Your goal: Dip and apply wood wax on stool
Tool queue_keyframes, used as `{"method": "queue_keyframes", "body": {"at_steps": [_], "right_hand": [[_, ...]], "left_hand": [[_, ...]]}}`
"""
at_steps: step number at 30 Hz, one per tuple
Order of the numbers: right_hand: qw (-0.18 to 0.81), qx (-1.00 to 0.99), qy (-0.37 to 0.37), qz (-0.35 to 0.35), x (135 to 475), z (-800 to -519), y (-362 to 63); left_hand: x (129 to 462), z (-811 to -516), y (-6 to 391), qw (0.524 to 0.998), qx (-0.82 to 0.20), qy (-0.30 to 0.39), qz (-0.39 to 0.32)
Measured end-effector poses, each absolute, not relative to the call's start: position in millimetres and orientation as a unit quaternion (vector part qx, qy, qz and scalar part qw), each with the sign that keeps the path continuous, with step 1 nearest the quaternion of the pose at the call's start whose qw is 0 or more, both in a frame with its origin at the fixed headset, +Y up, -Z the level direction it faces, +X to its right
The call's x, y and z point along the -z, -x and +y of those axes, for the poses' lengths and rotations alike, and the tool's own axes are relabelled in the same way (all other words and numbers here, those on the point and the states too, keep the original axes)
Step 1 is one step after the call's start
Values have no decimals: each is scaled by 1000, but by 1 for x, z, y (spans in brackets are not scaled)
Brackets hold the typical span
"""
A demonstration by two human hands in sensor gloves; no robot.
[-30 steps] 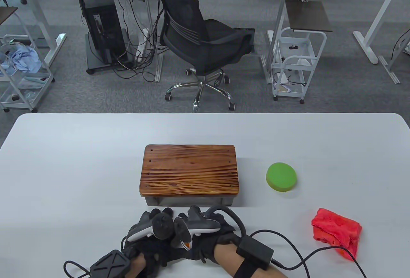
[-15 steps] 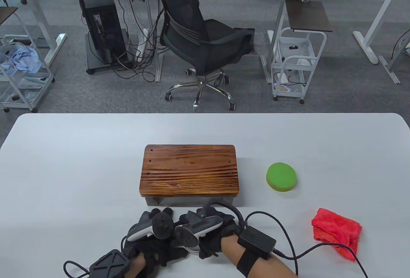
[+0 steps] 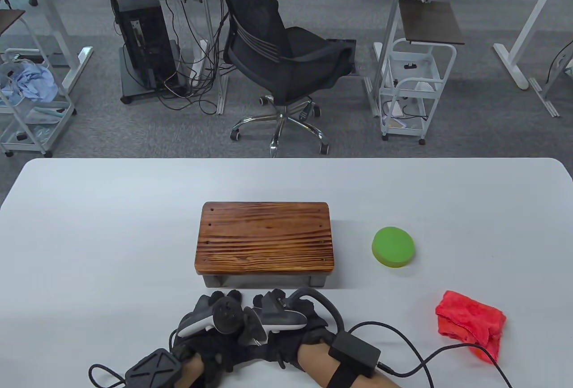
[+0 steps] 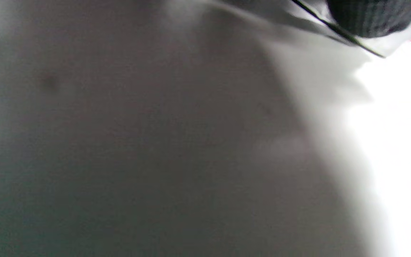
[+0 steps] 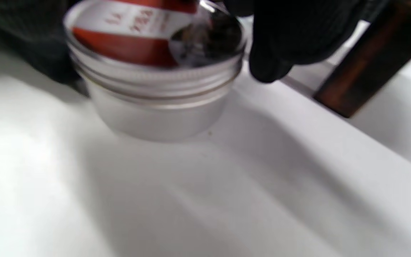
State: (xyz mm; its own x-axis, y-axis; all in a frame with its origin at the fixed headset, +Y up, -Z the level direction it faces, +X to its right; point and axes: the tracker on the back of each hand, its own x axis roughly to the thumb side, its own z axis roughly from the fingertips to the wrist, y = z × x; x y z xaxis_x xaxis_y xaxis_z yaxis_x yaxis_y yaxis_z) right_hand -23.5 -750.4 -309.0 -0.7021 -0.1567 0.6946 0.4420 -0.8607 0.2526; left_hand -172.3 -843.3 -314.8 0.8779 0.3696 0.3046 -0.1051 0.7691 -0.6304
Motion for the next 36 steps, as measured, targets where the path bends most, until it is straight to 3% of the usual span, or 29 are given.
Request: {"method": "queue_keyframes", "body": {"at_steps": [3, 6, 10, 17, 26, 36], "right_hand": [[170, 853, 458, -182, 312, -741, 23], [192, 843, 460, -200, 314, -741, 26], [256, 824, 475, -172, 314, -746, 32], [205, 841, 475, -159, 313, -755, 25], [193, 878, 412, -147, 307, -767, 20], [173, 940, 226, -187, 300, -769, 33]], "left_hand": [[315, -844, 172, 917, -130, 314, -210], [315, -844, 172, 917, -130, 314, -210], [315, -844, 173, 917, -130, 314, -210], [315, -844, 173, 917, -131, 314, -210], [315, -844, 173, 917, -129, 315, -210], [315, -844, 172, 918, -130, 315, -206]]}}
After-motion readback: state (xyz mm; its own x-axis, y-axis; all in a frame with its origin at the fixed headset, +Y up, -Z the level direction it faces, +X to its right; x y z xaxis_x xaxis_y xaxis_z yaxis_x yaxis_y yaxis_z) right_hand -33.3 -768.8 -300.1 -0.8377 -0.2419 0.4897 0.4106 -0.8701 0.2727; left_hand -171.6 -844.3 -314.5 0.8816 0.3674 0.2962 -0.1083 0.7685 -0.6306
